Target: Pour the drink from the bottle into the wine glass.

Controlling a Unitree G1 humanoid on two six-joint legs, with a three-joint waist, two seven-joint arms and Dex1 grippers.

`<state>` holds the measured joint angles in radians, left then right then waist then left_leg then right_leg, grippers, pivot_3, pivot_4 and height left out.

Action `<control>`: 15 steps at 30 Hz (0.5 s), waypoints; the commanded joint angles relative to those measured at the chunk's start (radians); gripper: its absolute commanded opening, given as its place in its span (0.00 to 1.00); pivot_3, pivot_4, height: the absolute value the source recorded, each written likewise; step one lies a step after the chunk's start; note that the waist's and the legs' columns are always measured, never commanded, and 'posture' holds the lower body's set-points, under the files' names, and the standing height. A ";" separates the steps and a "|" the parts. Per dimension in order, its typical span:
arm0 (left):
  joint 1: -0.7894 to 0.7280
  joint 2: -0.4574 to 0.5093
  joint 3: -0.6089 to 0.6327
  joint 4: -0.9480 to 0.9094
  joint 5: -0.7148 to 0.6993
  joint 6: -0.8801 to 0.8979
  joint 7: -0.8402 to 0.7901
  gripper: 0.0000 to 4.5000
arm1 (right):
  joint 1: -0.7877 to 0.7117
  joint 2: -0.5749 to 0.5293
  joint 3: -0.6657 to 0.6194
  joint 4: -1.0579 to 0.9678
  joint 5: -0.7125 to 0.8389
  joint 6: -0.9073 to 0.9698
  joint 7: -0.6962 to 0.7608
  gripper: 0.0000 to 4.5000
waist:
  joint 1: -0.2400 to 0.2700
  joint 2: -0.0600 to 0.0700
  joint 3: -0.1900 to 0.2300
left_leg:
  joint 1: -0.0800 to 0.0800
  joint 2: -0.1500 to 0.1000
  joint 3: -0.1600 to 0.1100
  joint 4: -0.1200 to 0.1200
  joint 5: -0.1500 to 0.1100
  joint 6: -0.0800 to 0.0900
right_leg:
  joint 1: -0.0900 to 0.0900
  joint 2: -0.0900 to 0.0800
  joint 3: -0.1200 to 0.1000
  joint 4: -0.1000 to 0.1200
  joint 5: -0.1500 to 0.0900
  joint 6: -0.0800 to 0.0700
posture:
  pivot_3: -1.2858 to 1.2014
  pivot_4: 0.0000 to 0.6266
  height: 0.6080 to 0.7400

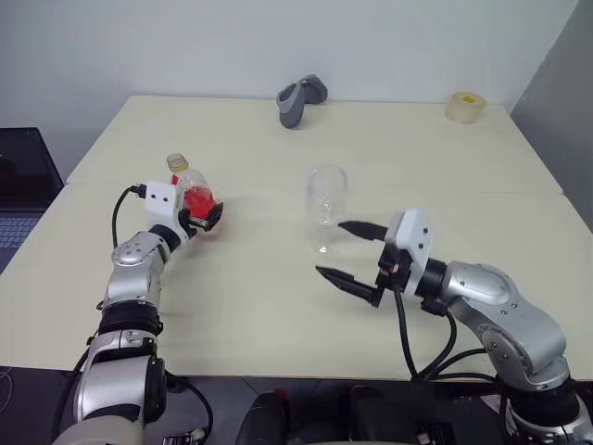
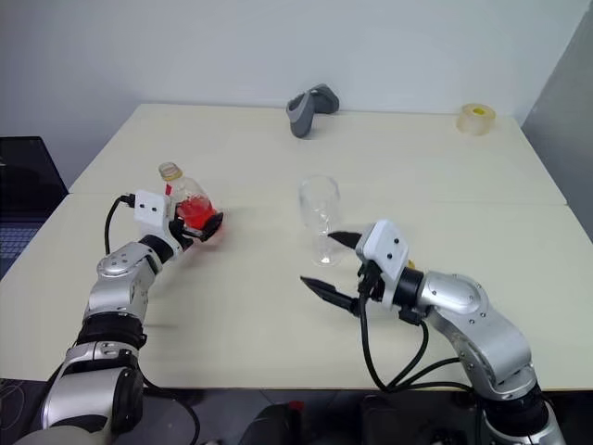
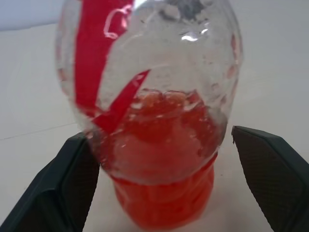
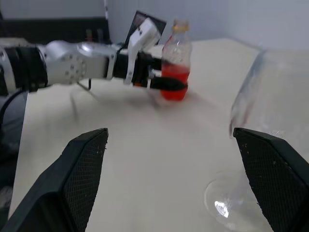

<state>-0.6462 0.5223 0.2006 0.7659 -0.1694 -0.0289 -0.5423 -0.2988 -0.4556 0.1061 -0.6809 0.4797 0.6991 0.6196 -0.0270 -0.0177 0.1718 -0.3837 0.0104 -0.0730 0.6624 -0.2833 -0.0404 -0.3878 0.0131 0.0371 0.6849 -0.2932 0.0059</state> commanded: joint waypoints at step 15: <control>-0.068 -0.014 0.023 0.056 -0.023 -0.076 -0.058 0.66 | -0.006 -0.024 -0.032 -0.092 0.070 0.051 -0.080 1.00 | -0.001 0.000 0.000 | -0.001 0.000 0.000 0.000 0.000 0.000 | -0.001 0.000 0.000 0.000 0.000 0.000 | 0.52 0.24 1.00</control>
<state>-0.7183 0.5064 0.2050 0.8851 -0.1625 -0.1083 -0.5930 -0.2992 -0.4734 0.0973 -0.7273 0.5320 0.7565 0.5462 -0.0277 -0.0177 0.1718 -0.3846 0.0102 -0.0730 0.6625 -0.2833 -0.0404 -0.3885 0.0130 0.0372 0.6850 -0.2932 0.0059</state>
